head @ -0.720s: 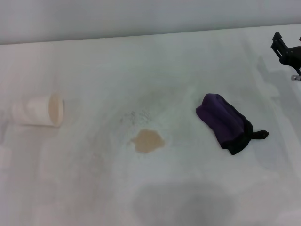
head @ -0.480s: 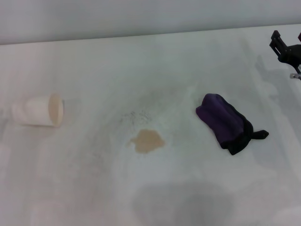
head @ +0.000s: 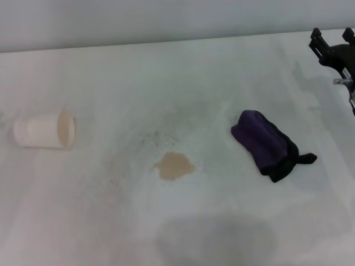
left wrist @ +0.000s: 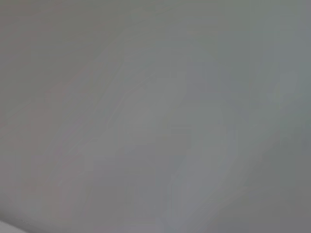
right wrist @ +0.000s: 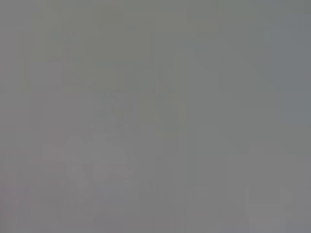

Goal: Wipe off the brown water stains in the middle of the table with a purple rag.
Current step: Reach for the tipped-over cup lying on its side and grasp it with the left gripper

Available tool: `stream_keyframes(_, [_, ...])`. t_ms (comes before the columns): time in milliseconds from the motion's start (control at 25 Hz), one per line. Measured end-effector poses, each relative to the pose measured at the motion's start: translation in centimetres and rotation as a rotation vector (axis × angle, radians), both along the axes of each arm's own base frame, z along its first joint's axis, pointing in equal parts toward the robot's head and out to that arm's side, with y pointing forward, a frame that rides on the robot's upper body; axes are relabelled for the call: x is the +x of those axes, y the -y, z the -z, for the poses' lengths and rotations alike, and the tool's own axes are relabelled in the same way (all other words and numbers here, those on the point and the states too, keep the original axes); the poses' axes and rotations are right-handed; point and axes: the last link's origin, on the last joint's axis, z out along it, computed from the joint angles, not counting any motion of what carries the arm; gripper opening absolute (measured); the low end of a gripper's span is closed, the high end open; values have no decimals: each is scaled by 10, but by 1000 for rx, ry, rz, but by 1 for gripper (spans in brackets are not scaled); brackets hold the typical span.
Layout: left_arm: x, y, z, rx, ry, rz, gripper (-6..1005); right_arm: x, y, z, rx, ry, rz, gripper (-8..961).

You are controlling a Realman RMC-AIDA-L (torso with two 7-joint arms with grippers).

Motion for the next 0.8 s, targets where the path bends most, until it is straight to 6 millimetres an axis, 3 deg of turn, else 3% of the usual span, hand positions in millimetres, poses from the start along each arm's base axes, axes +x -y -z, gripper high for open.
stream_keyframes(240, [18,-40,-41,-231,-67,70,875,-6,-7,2,-8,-4,-8,809])
stream_keyframes(360, [24,-47,-48,-283,-110,86,875,-7,-8,2,-7,-6,-9,809])
stream_keyframes(680, [58,-70,-88,-524,-501,234,875,-7,-12,-1,1,-6,-2,809])
stream_keyframes(800, [71,-73,-93,-632,-683,337,875,-6,-13,-5,22,-18,11,809])
